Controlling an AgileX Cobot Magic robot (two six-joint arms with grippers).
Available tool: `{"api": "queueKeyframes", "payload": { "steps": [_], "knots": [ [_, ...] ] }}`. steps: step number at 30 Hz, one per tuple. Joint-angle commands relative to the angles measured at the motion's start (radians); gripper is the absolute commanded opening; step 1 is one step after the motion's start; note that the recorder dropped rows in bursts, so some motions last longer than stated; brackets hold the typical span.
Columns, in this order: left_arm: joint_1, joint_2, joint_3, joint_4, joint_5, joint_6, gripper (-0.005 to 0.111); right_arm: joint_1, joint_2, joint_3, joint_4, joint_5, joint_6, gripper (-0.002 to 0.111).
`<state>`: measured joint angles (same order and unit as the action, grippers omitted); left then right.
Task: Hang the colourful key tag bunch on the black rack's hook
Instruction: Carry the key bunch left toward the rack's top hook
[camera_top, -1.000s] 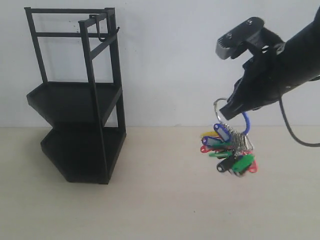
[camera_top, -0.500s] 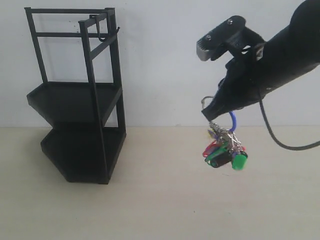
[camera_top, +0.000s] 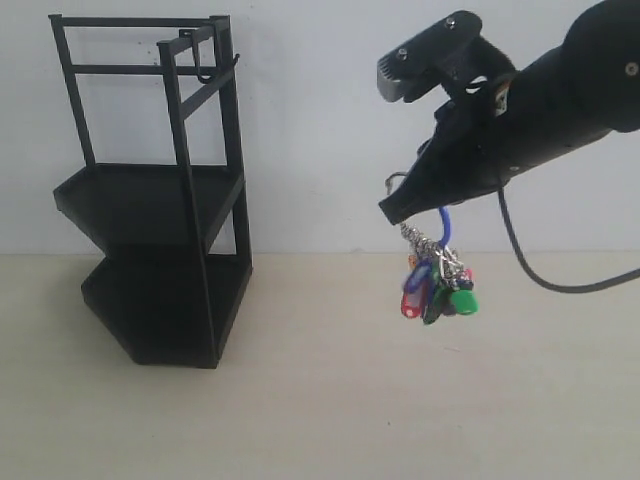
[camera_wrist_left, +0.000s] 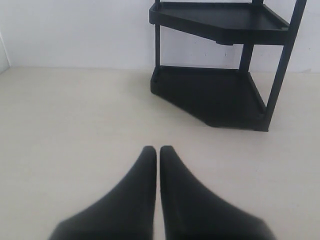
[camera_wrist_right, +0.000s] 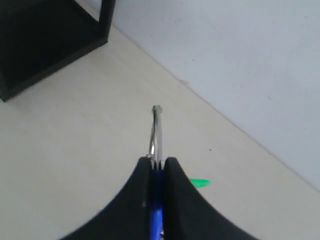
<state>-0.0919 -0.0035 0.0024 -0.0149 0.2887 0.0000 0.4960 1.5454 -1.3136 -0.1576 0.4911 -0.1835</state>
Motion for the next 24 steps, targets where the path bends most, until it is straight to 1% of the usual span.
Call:
{"api": "queueKeyframes", "payload": {
  "steps": [1,3,4,7,11,21,24],
  "knots": [
    [0.002,0.004,-0.002,-0.003,-0.003,0.000,0.004,-0.012,-0.010,-0.008,-0.004,-0.136,0.216,0.000],
    [0.002,0.004,-0.002,-0.003,-0.003,0.000,0.004,0.041,-0.010,-0.010,-0.006,-0.136,0.039,0.000],
    [0.002,0.004,-0.002,-0.003,-0.003,0.000,0.004,0.056,-0.010,-0.014,-0.009,-0.143,0.013,0.000],
    [0.002,0.004,-0.002,-0.003,-0.003,0.000,0.004,0.061,-0.008,-0.014,-0.009,-0.298,0.192,0.000],
    [0.002,0.004,-0.002,-0.003,-0.003,0.000,0.004,0.105,-0.001,-0.014,-0.009,-0.433,0.149,0.000],
    [0.002,0.004,-0.002,-0.003,-0.003,0.000,0.004,0.108,0.082,-0.016,-0.009,-0.714,0.138,0.000],
    [0.002,0.004,-0.002,-0.003,-0.003,0.000,0.004,0.112,0.120,-0.056,-0.009,-0.720,0.121,0.000]
  ]
}}
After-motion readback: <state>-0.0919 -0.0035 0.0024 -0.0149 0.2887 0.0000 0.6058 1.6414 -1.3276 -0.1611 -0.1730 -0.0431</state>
